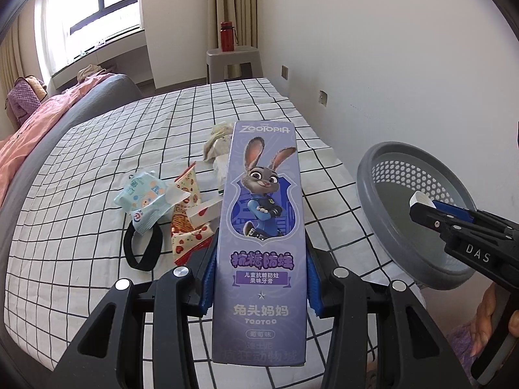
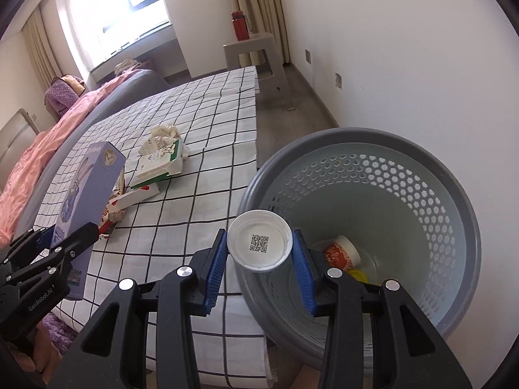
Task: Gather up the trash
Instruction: 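Carry box and cap over the wastebasket and open both tools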
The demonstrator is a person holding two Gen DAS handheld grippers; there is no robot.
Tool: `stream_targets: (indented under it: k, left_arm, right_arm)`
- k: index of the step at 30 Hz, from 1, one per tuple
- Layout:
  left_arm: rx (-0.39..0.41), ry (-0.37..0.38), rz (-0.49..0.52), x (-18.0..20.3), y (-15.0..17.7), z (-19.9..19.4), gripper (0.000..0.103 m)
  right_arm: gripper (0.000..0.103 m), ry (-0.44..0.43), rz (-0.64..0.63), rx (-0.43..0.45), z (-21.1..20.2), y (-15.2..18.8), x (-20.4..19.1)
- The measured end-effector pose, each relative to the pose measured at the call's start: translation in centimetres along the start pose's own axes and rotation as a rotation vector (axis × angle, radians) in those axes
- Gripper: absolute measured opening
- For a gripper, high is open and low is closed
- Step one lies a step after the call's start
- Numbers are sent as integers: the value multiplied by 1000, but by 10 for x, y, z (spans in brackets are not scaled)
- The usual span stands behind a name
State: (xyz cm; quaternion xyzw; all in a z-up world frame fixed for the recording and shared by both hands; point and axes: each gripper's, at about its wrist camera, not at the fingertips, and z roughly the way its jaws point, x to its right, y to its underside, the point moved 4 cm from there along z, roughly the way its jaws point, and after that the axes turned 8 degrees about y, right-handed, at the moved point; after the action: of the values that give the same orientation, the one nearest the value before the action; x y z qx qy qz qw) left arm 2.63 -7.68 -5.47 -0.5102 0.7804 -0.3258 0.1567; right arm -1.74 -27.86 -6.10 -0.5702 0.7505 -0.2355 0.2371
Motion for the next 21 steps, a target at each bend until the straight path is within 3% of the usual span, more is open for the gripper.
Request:
stream_targets:
  k: [10,21]
  left_arm:
    - [-37,32,52,34,3,20,43]
    - [-54,105,127,81,-5,31,43]
  right_arm:
    - [39,57,114,15,-14,10,67]
    - [39,67,165,3,-10,15,102]
